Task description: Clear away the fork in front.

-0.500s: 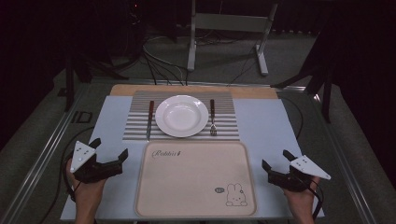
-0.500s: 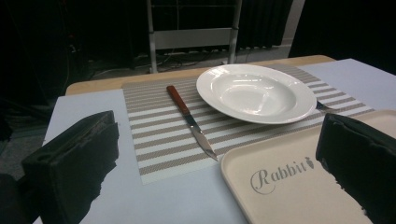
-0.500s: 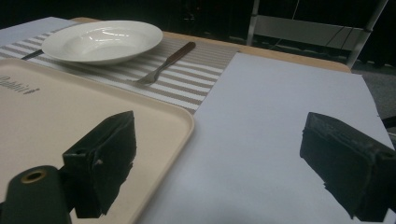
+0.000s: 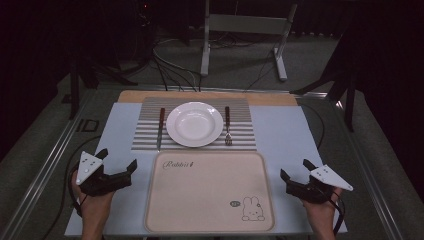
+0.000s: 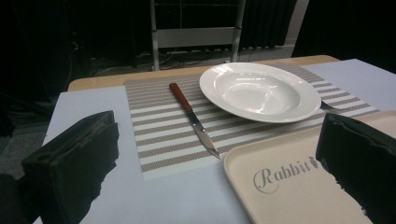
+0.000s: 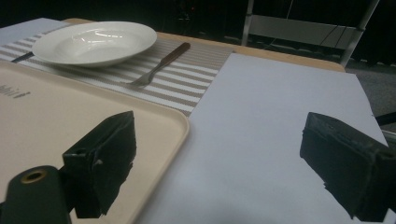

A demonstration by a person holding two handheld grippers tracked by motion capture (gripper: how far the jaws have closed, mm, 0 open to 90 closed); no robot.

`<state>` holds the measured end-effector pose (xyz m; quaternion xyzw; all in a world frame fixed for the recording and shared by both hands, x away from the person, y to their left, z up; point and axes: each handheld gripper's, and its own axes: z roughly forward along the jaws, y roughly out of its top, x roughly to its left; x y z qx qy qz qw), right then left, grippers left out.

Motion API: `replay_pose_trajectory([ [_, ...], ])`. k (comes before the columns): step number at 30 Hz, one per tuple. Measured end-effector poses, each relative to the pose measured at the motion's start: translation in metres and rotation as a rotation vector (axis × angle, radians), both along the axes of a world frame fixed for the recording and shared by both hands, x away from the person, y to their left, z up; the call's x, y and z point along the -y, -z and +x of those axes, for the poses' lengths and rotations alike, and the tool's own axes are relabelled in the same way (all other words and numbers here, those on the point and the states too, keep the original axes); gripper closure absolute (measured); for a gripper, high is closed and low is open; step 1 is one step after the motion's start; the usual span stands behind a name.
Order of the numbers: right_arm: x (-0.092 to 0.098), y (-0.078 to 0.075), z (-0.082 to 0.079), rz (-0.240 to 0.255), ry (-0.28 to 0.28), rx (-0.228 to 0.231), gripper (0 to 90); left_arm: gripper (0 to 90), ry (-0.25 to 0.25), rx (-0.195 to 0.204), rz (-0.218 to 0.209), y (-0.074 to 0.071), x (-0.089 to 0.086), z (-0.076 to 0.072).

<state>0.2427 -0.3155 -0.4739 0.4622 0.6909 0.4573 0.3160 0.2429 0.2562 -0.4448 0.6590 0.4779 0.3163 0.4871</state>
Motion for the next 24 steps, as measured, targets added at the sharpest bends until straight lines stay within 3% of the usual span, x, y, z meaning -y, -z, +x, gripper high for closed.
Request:
replay_pose_trajectory([
  [9, -0.005, -0.008, 0.008, 0.016, 0.011, -0.013, 10.8, 0.0, -0.006, -0.012, 0.002, 0.003, -0.001, 0.001],
  [16, -0.009, -0.018, 0.019, 0.015, -0.023, -0.034, 10.8, 0.0, -0.007, -0.019, 0.007, 0.005, 0.001, 0.003],
  [24, -0.016, -0.031, 0.034, 0.005, -0.023, -0.039, 10.8, 0.0, -0.006, -0.024, 0.012, 0.007, 0.002, 0.004],
])
